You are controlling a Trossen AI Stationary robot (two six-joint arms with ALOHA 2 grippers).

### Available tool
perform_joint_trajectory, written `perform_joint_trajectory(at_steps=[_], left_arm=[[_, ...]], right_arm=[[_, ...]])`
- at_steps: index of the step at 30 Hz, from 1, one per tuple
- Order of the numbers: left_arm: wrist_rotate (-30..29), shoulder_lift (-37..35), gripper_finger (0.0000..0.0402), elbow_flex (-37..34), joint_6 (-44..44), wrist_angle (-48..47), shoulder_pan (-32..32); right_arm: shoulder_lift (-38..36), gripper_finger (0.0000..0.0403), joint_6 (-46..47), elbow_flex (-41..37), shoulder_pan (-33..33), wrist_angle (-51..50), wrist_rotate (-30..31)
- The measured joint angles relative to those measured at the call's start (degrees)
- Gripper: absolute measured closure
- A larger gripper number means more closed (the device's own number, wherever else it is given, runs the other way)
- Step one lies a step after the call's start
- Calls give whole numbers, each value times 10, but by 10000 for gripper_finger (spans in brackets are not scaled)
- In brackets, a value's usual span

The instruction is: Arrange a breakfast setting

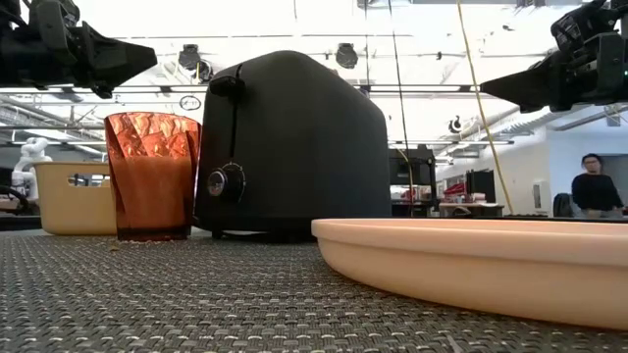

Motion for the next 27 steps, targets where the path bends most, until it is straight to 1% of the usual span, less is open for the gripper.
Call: perform_joint_trajectory(at_steps=[21, 24, 27], left_arm=[[0, 0, 272, 0, 13, 23, 0], [0, 0, 254, 0, 11, 23, 0], [-2, 0, 215, 0, 10, 30, 0]], right_arm=[[0, 394, 0, 0, 0, 0, 0], [0, 394, 0, 0, 0, 0, 0], [0, 394, 0, 0, 0, 0, 0]])
